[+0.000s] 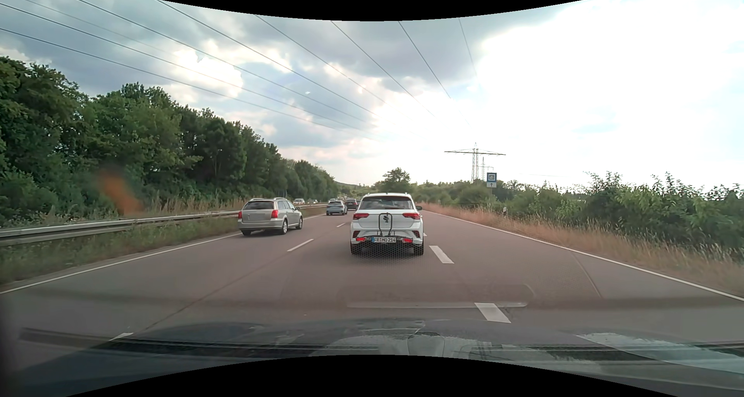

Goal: Follow the waypoints while adhering to traffic rules and regulations

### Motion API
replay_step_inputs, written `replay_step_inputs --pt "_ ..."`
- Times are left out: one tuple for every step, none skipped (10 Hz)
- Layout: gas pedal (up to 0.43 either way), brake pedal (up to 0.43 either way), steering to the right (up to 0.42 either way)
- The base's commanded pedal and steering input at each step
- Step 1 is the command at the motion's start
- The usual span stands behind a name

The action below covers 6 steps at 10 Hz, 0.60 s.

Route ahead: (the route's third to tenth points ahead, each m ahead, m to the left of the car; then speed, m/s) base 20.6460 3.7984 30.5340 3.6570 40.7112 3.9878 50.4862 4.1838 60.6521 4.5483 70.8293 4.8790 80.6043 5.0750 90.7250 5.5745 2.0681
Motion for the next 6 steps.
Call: replay_step_inputs --pt "0.000 0.000 0.000" --pt "0.000 0.000 0.000" --pt "0.000 0.000 0.000" --pt "0.000 0.000 0.003" --pt "0.000 0.000 0.004" --pt "0.000 0.000 0.005"
